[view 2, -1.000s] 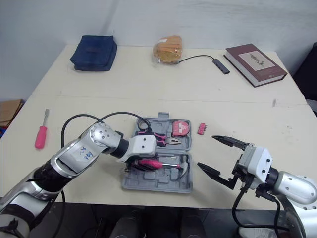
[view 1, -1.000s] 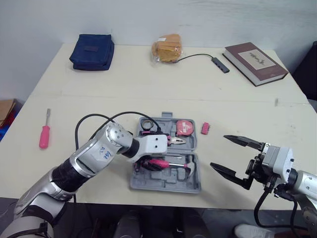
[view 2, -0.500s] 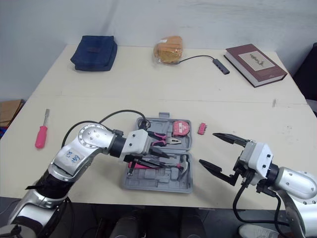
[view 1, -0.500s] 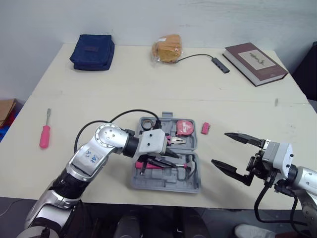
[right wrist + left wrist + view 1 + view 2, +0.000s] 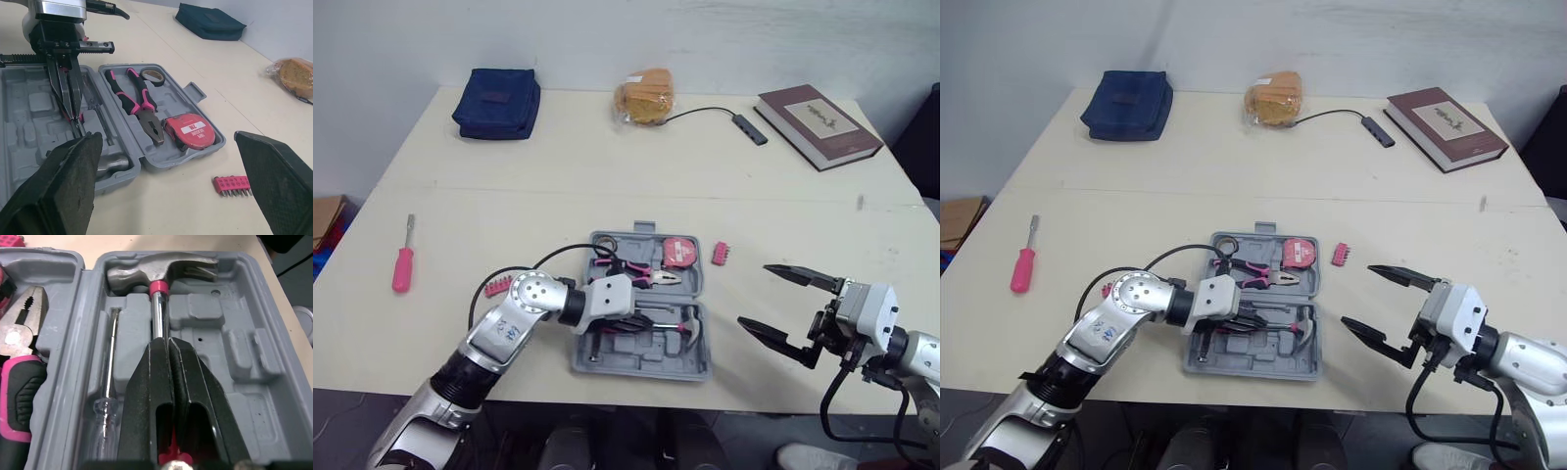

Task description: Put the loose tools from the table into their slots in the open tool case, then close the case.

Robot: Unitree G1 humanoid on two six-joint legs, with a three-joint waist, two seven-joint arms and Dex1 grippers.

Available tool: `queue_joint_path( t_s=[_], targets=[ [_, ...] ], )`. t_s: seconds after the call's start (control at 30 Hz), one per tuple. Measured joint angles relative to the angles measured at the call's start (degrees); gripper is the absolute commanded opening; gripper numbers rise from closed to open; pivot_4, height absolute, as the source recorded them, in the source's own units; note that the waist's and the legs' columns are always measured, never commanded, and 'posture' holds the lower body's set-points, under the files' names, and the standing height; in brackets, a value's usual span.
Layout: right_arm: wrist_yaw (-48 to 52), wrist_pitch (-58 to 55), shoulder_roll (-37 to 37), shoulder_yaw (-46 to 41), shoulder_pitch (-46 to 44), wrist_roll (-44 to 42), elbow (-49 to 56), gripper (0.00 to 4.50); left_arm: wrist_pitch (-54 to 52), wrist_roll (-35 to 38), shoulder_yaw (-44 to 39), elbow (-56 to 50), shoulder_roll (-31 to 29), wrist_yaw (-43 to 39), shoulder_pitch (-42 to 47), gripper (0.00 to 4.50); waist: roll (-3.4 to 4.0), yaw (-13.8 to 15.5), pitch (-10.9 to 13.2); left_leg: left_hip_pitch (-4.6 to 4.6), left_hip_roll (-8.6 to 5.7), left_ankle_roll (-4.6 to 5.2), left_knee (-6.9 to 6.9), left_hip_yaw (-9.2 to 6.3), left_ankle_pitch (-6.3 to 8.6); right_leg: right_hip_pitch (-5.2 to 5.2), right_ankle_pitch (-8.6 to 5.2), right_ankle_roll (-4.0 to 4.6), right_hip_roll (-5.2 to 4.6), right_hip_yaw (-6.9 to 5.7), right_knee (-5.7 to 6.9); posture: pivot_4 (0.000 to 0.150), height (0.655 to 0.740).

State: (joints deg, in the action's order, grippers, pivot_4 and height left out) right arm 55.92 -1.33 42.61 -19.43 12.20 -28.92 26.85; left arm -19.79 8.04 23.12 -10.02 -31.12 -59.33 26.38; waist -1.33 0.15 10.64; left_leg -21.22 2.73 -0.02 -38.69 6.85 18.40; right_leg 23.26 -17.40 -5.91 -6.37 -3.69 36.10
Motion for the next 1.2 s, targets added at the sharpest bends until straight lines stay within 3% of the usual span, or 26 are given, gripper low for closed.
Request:
queue_joint_path(
  t_s=[0.27,0.6,0.8,0.97,1.13,1.2],
  targets=[
    [-0.1,0.0,0.0,-1.0,0.6,0.0,0.0,4.50,-2.0,-0.6,0.5,0.2,0.3,0.5,0.2,0.04,0.05,0.0,-0.1,0.20,0.06,0.16,-0.09,-0.11,0.10,-0.35,0.01,-0.02,-0.03,-0.08,-0.06,0.150,0.7400],
    [-0.9,1.0,-1.4,-1.1,3.0,0.8,0.2,4.50,-14.7,-0.5,2.7,-0.2,1.8,2.3,0.7,0.04,0.38,-0.1,-1.4,1.24,0.13,0.37,0.60,-0.15,0.40,-1.67,-0.03,0.03,-0.14,-0.15,-0.61,0.150,0.7400],
    [-1.2,1.5,-1.7,-1.1,3.8,0.8,0.2,4.50,-15.8,-0.6,3.2,0.7,2.4,3.0,0.7,0.04,0.52,-0.1,-2.1,1.89,0.25,0.25,0.72,-0.18,0.50,-1.96,-0.20,0.28,-0.20,0.17,-0.63,0.150,0.7400],
    [-1.1,2.9,-1.9,-1.8,5.0,1.0,0.0,4.50,-6.1,2.9,-1.8,5.6,5.8,1.7,-2.3,0.04,0.81,0.0,-2.0,1.66,0.34,0.23,0.73,-0.17,0.50,-1.72,-0.24,0.36,-0.31,0.23,-0.64,0.150,0.7400],
    [1.6,6.2,-1.0,-7.6,6.5,1.0,-4.9,4.50,3.9,7.6,-8.6,6.6,5.8,-1.4,-4.0,0.04,0.48,0.0,-1.5,0.95,0.37,0.18,0.64,-0.30,0.49,-1.12,-0.19,0.28,-0.16,0.04,-0.62,0.150,0.7400],
    [3.3,7.8,-0.3,-10.1,6.9,1.0,-8.5,4.50,5.7,10.4,-12.8,6.1,4.5,-2.7,-4.4,0.55,0.49,-0.1,-1.5,0.79,0.29,0.18,0.64,-0.19,0.48,-0.86,-0.18,0.25,-0.12,0.03,-0.54,0.150,0.7400]
  ],
)
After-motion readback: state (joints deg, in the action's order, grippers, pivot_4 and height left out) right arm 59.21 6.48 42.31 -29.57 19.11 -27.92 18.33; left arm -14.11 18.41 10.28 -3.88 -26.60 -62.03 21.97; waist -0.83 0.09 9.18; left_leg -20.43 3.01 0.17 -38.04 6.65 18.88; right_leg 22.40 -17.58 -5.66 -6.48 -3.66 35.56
